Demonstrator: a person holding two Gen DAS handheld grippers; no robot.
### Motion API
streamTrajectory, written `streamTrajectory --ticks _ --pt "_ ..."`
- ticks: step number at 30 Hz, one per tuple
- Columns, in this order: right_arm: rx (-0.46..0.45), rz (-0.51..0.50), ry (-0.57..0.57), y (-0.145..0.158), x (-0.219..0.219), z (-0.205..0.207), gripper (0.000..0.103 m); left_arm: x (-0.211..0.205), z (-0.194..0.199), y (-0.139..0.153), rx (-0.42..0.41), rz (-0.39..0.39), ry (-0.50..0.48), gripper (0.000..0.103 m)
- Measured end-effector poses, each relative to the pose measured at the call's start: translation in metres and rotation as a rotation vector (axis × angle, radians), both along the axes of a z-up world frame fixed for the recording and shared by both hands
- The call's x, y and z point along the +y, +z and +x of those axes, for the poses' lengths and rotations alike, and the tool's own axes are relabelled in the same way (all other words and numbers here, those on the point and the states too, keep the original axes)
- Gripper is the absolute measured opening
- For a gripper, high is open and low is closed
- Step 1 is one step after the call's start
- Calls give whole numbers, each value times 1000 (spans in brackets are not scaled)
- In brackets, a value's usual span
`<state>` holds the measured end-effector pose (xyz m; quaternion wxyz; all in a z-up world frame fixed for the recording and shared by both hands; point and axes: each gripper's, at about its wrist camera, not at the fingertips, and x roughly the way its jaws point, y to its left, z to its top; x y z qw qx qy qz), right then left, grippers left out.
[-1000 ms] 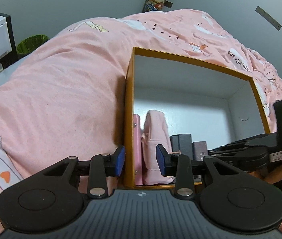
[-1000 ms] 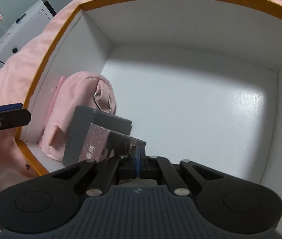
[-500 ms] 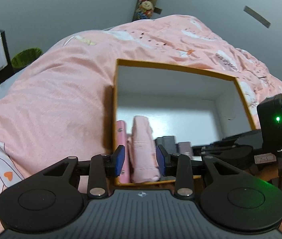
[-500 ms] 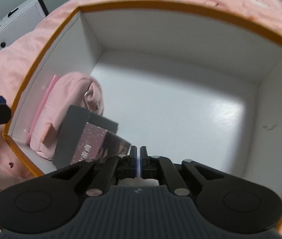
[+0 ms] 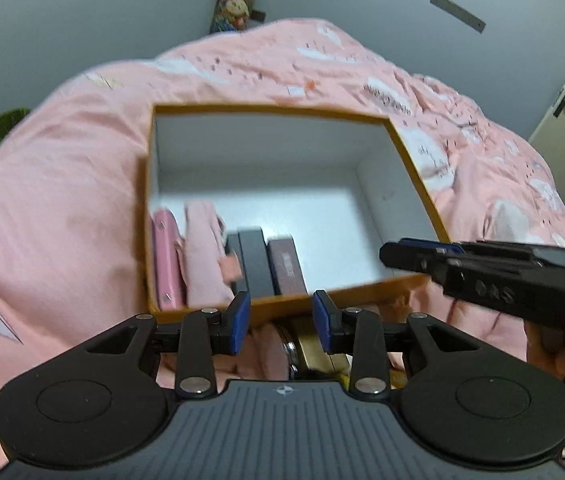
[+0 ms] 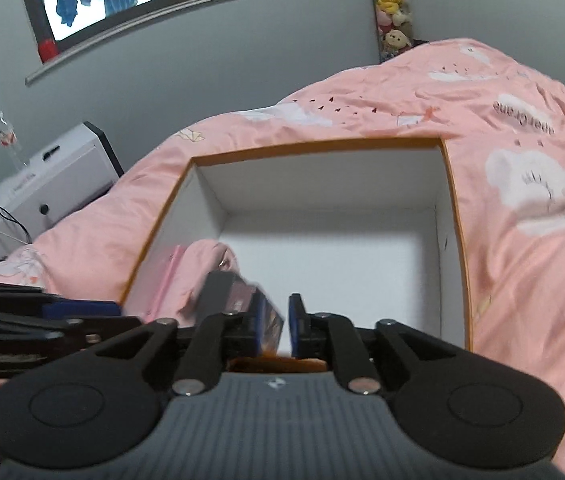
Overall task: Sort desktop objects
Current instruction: 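Set both boxes upright beside the pink pouch, open both tools and withdraw, then grasp the clear jar with left tool while right tool grasps the olive-gold box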
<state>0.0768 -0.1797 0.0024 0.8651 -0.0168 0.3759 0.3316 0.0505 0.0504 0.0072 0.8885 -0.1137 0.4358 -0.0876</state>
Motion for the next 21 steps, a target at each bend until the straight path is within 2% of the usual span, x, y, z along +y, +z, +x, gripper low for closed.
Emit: streamTrajectory --ticks 2,5,10,14,21 --pt "26 5 1 -11 -5 -13 29 -5 4 -10 36 -18 -21 39" --pt "85 -21 -9 -32 3 -14 29 -11 9 -27 77 -45 -16 39" --pt "167 -39 -64 -63 3 -9 37 -16 15 -57 123 -42 23 39" --pt "205 -38 -87 -78 -1 -7 40 -15 22 -73 146 -83 62 45" --pt "232 -15 -116 -92 -9 -6 42 -18 28 -88 174 -109 74 45"
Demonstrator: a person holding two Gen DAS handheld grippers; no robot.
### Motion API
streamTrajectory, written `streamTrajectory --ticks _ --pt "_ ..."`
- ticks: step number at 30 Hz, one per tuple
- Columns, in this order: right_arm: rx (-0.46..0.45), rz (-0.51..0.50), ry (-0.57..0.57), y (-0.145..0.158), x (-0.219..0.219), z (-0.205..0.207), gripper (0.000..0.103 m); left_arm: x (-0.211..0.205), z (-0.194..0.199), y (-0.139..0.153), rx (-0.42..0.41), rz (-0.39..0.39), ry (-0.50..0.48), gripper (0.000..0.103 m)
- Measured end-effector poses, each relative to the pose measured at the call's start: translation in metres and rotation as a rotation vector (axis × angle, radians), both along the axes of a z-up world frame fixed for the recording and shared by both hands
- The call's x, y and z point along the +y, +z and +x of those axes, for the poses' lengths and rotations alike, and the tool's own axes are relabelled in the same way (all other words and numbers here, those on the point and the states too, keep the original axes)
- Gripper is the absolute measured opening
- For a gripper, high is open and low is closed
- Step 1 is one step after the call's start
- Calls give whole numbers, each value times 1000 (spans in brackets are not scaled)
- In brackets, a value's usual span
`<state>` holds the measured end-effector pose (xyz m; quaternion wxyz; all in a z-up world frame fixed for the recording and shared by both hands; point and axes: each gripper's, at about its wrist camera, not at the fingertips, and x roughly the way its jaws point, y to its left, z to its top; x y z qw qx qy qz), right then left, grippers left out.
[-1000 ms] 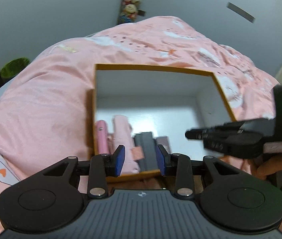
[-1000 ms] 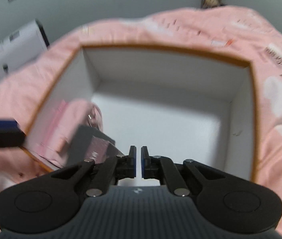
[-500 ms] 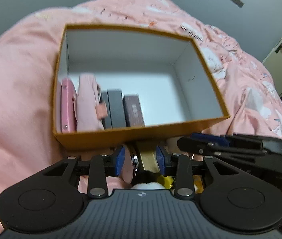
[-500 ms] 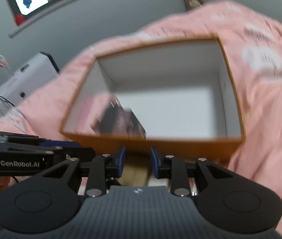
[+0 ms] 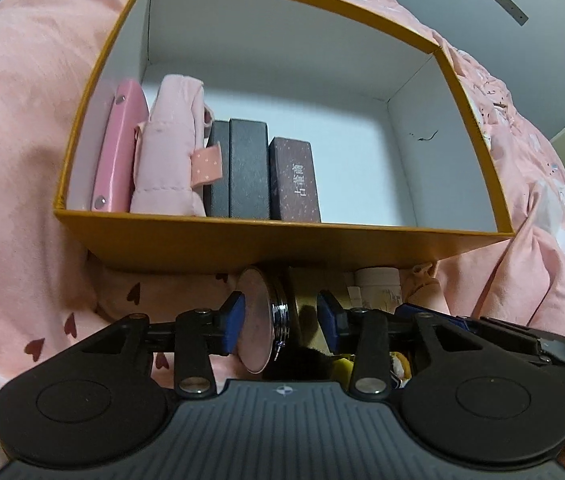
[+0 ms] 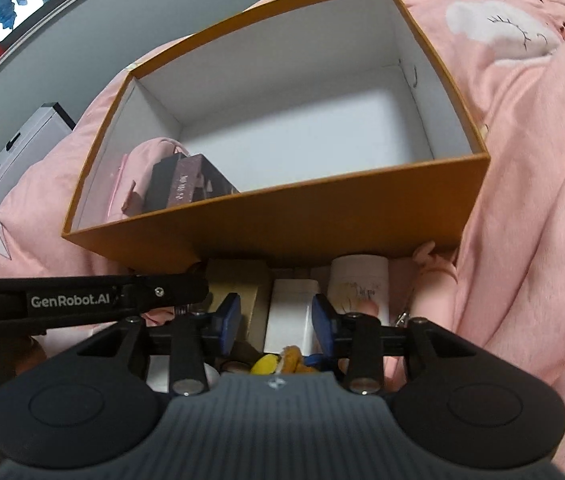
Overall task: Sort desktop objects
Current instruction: 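Grasp the clear jar with left tool while right tool grasps the olive-gold box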
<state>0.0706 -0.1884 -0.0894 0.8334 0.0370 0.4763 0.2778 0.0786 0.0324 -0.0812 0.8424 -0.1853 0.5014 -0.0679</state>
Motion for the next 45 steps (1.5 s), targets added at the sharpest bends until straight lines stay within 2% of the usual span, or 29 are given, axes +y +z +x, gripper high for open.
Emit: streamTrajectory --ticks 6,10,14,20,26,29,32,36,39,43,45 --pt "-32 35 -5 5 -1 -5 43 6 -2 -6 5 -15 21 43" --pt "-46 46 16 7 5 -6 48 8 -4 -4 -9 25 31 39" --pt "-40 31 47 5 12 -7 56 15 -7 -4 -2 24 55 35" --pt "-34 -10 95 -1 26 -9 61 19 -6 -7 2 23 78 35" --pt "-49 -91 124 -7 39 -12 61 20 -4 -8 6 31 85 35" --pt "-37 -86 122 -12 41 -11 61 21 -3 -9 8 32 85 35" --pt "-6 -54 117 -16 39 -7 59 22 -2 -9 10 32 88 35" --pt "35 14 117 -18 28 -5 41 23 0 -9 12 29 87 35" --pt "60 45 96 -19 19 -3 42 23 3 -18 61 33 80 35" --pt "95 79 78 -23 11 0 44 28 2 -27 82 6 96 34" --pt "99 89 74 -23 12 0 45 30 2 -28 83 11 98 30"
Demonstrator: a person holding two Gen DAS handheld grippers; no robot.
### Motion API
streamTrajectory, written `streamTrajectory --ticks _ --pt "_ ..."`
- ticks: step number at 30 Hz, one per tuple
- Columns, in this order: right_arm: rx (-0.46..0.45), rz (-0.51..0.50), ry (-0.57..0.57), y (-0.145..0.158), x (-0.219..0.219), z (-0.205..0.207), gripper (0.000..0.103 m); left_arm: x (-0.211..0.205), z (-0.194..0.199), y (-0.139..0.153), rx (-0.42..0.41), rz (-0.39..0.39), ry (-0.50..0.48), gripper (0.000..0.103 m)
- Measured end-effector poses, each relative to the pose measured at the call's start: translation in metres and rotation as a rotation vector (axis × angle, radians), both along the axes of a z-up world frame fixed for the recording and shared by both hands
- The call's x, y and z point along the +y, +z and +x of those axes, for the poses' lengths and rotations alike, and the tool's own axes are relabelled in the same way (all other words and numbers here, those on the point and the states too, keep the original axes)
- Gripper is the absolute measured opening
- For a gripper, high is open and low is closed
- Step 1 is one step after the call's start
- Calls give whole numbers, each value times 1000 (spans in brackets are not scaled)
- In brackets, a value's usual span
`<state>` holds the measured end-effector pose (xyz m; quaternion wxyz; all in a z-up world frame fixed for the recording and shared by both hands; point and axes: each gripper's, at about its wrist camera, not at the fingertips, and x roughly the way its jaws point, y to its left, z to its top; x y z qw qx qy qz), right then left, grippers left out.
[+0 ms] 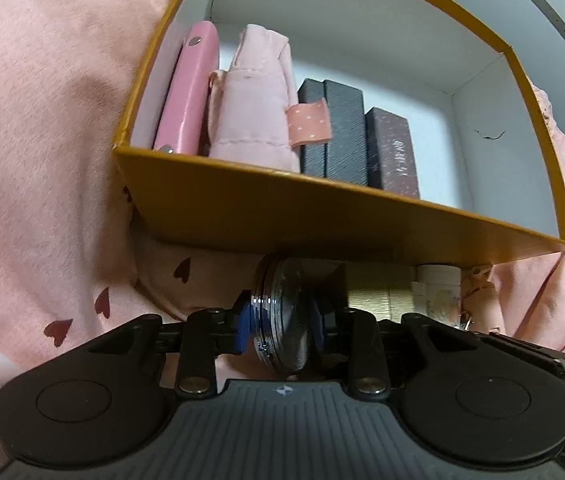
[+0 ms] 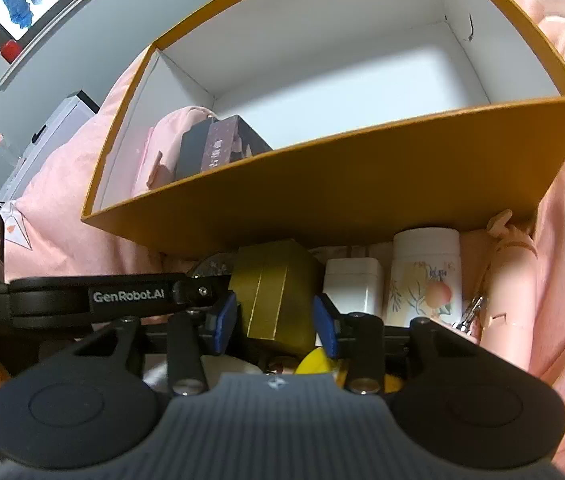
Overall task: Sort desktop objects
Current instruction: 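Grasp the clear jar with left tool while right tool grasps the olive-gold box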
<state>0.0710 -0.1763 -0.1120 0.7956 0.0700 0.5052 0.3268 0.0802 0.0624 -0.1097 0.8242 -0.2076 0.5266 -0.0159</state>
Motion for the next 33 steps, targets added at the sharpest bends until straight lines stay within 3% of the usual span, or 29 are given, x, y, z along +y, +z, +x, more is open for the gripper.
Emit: streamTrajectory --ticks 6,9,13,24,28,29,33 --pt "-33 -8 14 6 4 -4 48 5 -5 3 -19 -39 4 22" --pt "-91 -61 57 11 16 -9 55 7 -5 4 -30 -63 0 19" --pt "-136 -151 99 11 32 -14 57 15 -6 2 -29 -101 16 18" --pt "-140 -295 127 4 63 -11 67 31 -9 0 -22 -135 43 19" --pt "-154 -321 119 3 65 -13 64 34 -10 2 -25 -135 42 19" --pt "-162 -329 115 3 65 -14 57 35 -10 2 -25 -133 40 19" --pt "-167 -319 102 4 60 -14 56 37 -11 4 -26 -130 39 19"
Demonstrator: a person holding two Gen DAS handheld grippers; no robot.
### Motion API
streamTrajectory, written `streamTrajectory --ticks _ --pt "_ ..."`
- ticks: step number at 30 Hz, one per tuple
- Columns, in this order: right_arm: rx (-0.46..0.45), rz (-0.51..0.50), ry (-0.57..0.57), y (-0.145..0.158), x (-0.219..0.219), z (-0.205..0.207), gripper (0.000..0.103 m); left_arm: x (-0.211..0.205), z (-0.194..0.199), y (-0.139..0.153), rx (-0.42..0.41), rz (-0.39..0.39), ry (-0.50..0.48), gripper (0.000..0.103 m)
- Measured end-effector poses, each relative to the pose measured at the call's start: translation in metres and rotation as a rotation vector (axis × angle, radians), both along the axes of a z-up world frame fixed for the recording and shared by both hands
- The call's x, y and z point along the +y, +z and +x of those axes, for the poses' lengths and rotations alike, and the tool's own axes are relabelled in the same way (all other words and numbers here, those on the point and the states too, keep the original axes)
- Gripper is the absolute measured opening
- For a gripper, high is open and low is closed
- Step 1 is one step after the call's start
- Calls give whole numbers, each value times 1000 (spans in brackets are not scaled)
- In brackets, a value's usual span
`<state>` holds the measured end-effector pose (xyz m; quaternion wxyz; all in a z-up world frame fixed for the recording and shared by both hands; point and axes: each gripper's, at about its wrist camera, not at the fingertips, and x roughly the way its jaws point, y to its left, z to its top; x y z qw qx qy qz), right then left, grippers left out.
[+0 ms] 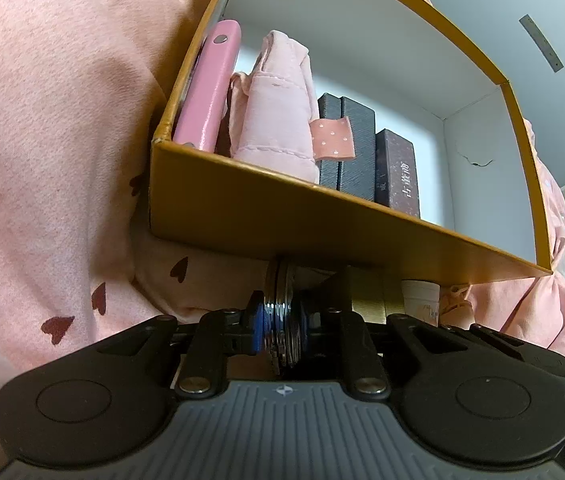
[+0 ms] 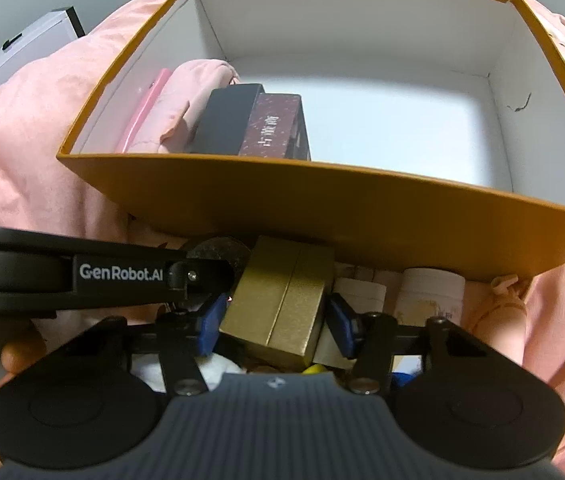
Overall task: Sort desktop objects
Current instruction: 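Grasp the clear jar with left tool while right tool grasps the olive-gold box, then lift the jar with left tool while right tool carries olive-gold box into orange box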
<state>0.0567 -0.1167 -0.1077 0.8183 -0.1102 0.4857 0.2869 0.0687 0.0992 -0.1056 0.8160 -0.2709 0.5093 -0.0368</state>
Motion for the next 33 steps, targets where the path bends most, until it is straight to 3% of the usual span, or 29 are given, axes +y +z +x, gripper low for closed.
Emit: streamTrajectory --ticks 7,13,20,25,31,32,33 --pt "11 83 -42 13 -23 0 49 2 -2 6 0 15 -3 19" --pt "23 233 -87 42 -61 2 48 -6 -6 15 -19 84 -34 19" --pt "101 428 -170 67 -91 8 47 -13 -11 34 -29 143 -68 15" --pt "92 501 -196 84 -112 13 47 -14 -18 57 -38 175 -83 15" --pt "45 556 -194 107 -124 18 47 -27 -19 95 -89 165 -90 15" --pt "32 553 -196 110 -125 19 47 -38 -14 83 -97 150 -96 15" --pt "21 550 -199 112 -126 21 47 -41 -22 89 -111 121 -103 15"
